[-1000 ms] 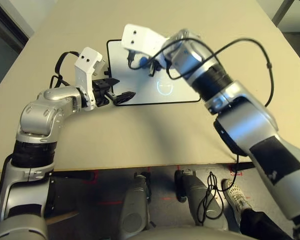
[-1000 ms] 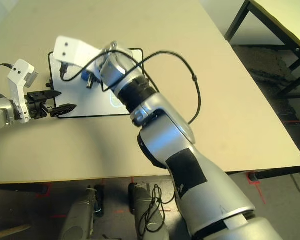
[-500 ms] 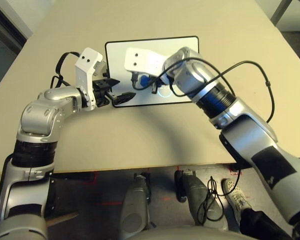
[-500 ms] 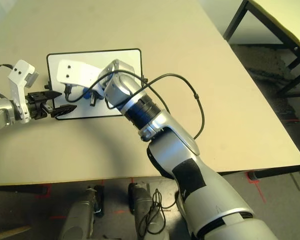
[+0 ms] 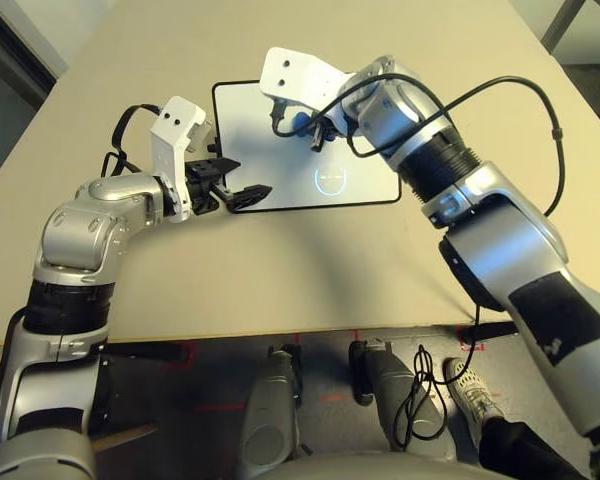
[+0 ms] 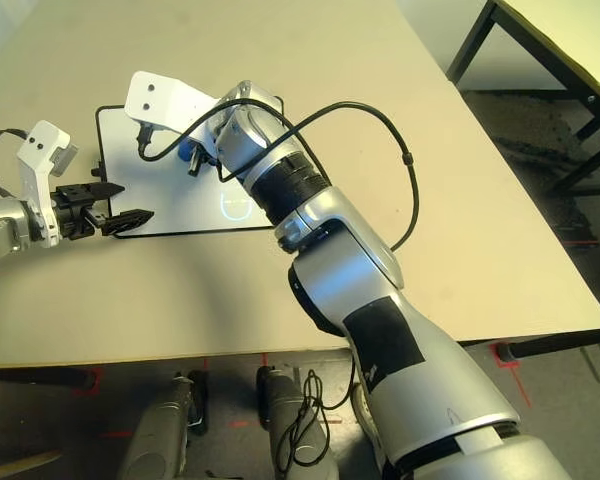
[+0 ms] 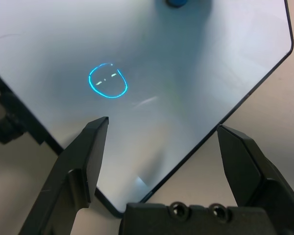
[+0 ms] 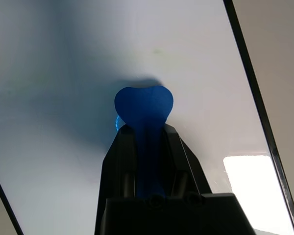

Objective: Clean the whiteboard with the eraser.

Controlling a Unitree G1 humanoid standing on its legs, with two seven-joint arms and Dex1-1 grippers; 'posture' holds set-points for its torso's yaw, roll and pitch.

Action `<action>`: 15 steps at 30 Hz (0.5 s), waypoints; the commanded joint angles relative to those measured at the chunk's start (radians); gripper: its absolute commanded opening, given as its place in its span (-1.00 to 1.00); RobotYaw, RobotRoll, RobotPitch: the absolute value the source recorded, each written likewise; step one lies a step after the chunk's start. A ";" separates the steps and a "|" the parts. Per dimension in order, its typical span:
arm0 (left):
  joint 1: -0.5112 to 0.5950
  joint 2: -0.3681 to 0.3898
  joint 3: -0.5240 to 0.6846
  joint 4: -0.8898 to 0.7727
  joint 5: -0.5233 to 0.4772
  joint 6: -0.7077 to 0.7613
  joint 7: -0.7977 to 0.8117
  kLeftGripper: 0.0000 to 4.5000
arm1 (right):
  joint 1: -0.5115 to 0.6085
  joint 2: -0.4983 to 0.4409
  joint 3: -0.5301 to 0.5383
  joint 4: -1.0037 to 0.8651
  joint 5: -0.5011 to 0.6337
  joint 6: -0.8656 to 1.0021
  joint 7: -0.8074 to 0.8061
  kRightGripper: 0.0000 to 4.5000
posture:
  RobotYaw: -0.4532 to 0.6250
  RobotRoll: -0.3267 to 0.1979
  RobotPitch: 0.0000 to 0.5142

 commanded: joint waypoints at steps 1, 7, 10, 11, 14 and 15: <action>0.004 -0.001 -0.012 0.001 0.000 0.001 -0.002 1.00 | 0.097 0.005 0.073 -0.078 -0.018 0.050 0.058 -0.75 | -0.12 0.25 -0.01; 0.011 0.001 -0.008 0.000 0.000 0.001 -0.001 1.00 | 0.171 -0.010 0.110 -0.149 -0.035 0.068 0.072 -0.75 | -0.10 0.25 -0.02; 0.011 0.003 -0.007 0.006 0.002 -0.003 -0.003 1.00 | 0.110 0.006 0.069 -0.073 -0.022 0.035 0.028 -0.75 | -0.10 0.25 -0.06; 0.011 0.003 -0.008 0.007 0.003 -0.004 -0.003 1.00 | 0.084 0.013 0.052 -0.039 -0.016 0.020 0.009 -0.75 | -0.10 0.25 -0.06; 0.005 0.001 -0.009 0.010 0.003 -0.005 -0.002 1.00 | -0.008 0.040 -0.015 0.083 0.017 -0.042 -0.073 -0.75 | -0.10 0.25 -0.06; 0.004 0.001 -0.009 0.011 0.003 -0.005 -0.002 1.00 | -0.033 0.049 -0.036 0.120 0.027 -0.064 -0.099 -0.75 | -0.10 0.25 -0.06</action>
